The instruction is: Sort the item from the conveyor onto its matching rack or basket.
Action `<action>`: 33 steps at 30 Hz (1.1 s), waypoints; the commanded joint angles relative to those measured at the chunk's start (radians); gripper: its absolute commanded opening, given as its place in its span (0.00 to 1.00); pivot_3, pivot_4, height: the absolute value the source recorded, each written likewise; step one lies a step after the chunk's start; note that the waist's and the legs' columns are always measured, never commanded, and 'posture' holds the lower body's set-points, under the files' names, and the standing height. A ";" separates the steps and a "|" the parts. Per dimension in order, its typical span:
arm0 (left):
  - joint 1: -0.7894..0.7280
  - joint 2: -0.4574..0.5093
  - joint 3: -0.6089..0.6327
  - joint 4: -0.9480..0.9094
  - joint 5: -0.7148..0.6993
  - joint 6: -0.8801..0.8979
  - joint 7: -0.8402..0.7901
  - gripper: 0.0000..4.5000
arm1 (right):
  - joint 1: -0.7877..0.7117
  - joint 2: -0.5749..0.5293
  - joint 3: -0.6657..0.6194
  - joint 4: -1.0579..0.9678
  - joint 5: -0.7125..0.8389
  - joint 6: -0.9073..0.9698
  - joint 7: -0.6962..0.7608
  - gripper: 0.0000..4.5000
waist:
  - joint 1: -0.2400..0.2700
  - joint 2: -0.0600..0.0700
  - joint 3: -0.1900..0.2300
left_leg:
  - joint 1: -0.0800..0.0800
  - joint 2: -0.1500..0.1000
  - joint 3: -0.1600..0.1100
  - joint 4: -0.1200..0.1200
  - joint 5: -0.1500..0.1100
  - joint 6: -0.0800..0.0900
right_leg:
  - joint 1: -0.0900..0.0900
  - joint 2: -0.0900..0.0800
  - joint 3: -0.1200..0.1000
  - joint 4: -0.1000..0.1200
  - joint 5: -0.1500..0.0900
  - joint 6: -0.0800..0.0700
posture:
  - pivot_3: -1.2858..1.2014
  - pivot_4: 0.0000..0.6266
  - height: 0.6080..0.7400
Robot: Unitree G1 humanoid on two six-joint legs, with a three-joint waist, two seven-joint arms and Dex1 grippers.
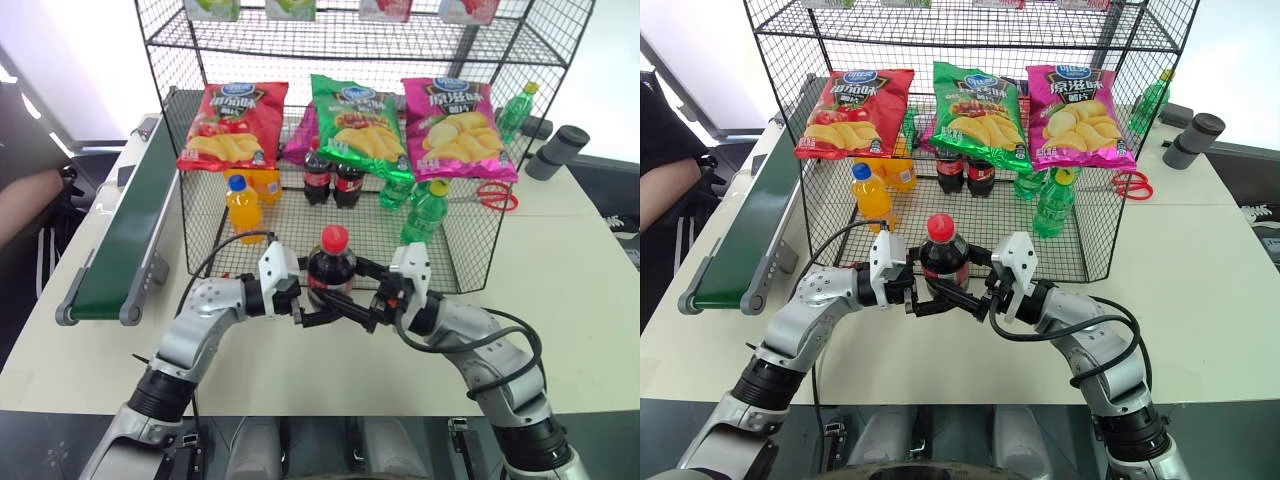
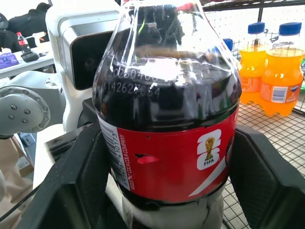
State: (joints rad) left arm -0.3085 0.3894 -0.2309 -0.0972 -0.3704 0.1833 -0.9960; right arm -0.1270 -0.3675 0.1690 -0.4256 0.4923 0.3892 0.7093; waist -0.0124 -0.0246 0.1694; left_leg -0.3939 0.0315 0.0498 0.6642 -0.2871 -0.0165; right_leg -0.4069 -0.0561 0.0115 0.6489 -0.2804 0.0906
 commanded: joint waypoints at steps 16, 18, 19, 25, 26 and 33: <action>0.267 0.021 0.347 0.039 0.042 -0.163 0.299 0.99 | -0.296 0.258 -0.086 0.675 -0.340 -0.494 -0.327 0.66 | -0.009 0.001 0.000 | 0.001 0.000 0.002 0.000 0.000 0.000 | -0.001 -0.004 0.000 0.002 0.000 0.000 | 0.52 0.24 1.00; 0.279 0.014 0.350 0.018 0.044 -0.162 0.305 0.99 | -0.346 0.293 -0.106 0.798 -0.344 -0.550 -0.351 0.66 | -0.007 0.001 0.001 | 0.001 0.000 0.002 0.000 0.000 0.000 | -0.001 -0.004 0.001 0.003 0.000 0.000 | 0.52 0.24 1.00; 0.284 0.013 0.348 0.008 0.046 -0.163 0.306 0.99 | -0.365 0.307 -0.115 0.848 -0.341 -0.578 -0.352 0.66 | -0.007 0.001 0.001 | 0.001 0.000 0.001 0.000 0.000 0.000 | -0.001 -0.004 0.000 0.003 0.000 0.000 | 0.52 0.24 1.00; 0.306 0.007 0.352 -0.034 0.043 -0.158 0.325 0.99 | -0.452 0.363 -0.152 1.058 -0.330 -0.685 -0.332 0.66 | -0.009 0.001 0.001 | 0.001 0.000 0.002 -0.001 0.000 0.000 | -0.001 -0.005 0.001 0.002 0.000 0.000 | 0.52 0.24 1.00; 0.307 0.007 0.352 -0.036 0.042 -0.157 0.327 0.99 | -0.458 0.365 -0.156 1.074 -0.329 -0.696 -0.329 0.66 | -0.008 0.002 0.001 | 0.001 0.000 0.002 -0.001 0.000 0.000 | -0.001 -0.005 0.001 0.002 0.000 0.000 | 0.52 0.24 1.00; 0.314 0.007 0.332 -0.059 0.046 -0.150 0.321 0.99 | -0.526 0.384 -0.176 1.233 -0.338 -0.770 -0.319 0.66 | -0.017 0.002 0.001 | 0.001 0.000 0.002 -0.001 0.000 -0.001 | -0.001 -0.006 0.001 0.003 0.000 0.000 | 0.52 0.24 1.00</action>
State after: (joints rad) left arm 0.0098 0.3940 0.0999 -0.1218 -0.3101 0.0382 -0.6726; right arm -0.6152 0.0035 0.0088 0.8172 0.1469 -0.3322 0.3808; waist -0.0293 -0.0229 0.1703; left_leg -0.3930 0.0319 0.0515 0.6634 -0.2871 -0.0170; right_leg -0.4082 -0.0620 0.0123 0.6520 -0.2802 0.0905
